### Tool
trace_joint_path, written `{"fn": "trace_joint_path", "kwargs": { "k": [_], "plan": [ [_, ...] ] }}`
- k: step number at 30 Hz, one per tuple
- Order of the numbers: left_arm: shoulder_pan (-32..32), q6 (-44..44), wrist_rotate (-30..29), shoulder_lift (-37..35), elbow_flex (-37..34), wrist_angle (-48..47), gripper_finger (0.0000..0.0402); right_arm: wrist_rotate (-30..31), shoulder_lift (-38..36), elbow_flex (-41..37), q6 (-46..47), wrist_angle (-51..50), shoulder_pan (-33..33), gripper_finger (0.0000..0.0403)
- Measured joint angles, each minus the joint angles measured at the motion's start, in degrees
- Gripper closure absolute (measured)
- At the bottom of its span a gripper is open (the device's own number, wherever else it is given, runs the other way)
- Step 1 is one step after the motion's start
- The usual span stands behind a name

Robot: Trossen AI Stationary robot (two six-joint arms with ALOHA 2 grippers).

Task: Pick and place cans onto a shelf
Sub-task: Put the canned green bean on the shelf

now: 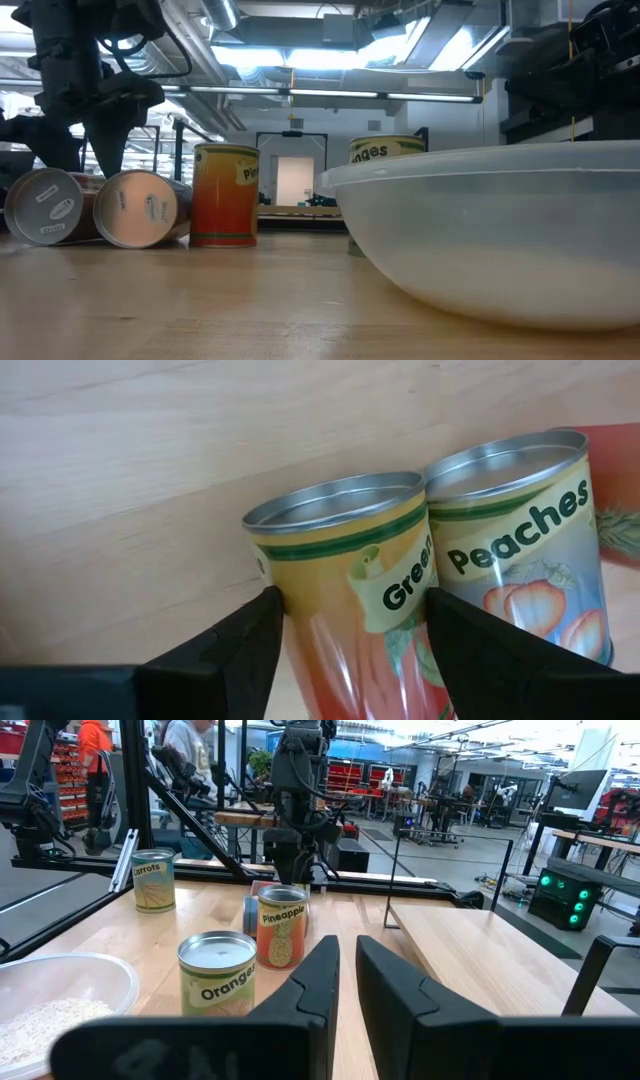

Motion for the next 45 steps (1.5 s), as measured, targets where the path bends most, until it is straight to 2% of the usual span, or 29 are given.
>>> {"fn": "trace_joint_path", "kwargs": {
  "k": [15, 28, 45],
  "plan": [
    [-0.02, 0.00, -1.63, -0.04, 0.00, 0.02, 0.0173, 0.00, 0.00, 0.00, 0.00, 0.01, 0.00, 0.0358],
    [0.04, 1.33, -9.46, -2.65, -0.11, 1.67, 0.0174, 0.00, 0.02, -0.01, 0.00, 0.02, -0.02, 0.0358],
    [0.02, 1.43, -5.31, -3.82, -0.11, 1.86, 0.0173, 0.00, 0.02, -0.02, 0.00, 0.00, 0.00, 0.0358]
  ]
}}
